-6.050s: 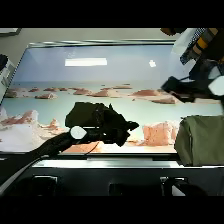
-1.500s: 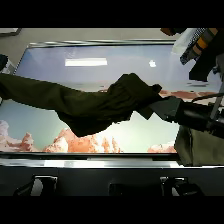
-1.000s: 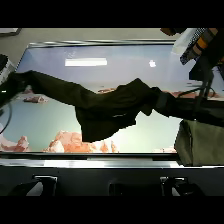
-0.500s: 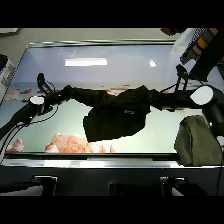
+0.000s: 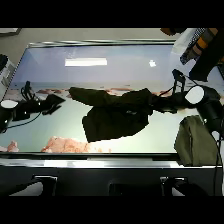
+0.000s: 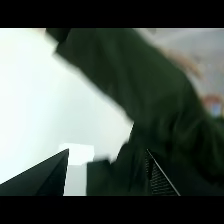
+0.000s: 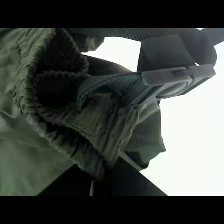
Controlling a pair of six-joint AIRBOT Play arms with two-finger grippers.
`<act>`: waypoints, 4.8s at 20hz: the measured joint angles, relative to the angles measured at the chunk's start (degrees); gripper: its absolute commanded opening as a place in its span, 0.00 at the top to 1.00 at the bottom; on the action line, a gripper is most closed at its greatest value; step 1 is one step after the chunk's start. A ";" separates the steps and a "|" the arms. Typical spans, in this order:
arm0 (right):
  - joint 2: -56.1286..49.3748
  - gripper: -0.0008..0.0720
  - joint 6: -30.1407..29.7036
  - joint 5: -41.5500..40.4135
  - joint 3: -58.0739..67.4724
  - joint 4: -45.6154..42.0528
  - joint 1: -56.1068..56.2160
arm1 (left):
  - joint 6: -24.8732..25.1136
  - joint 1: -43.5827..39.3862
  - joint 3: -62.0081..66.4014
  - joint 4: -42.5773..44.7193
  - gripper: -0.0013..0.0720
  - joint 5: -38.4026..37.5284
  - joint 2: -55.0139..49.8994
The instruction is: Fold the clothes and pants, and hang the long-sleeved shirts on hangers.
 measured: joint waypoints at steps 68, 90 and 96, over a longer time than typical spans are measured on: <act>6.73 0.12 3.39 10.99 -10.10 -9.75 -3.06 | -19.23 -2.05 -6.10 29.51 0.14 -5.49 16.02; -19.39 0.89 -11.30 -17.31 -4.24 23.12 -11.32 | -5.64 -17.38 15.06 -4.81 0.14 24.74 -18.34; -18.56 0.89 -11.39 -16.02 -4.24 23.15 -11.32 | -9.99 -21.84 28.17 -5.46 0.97 23.47 -30.49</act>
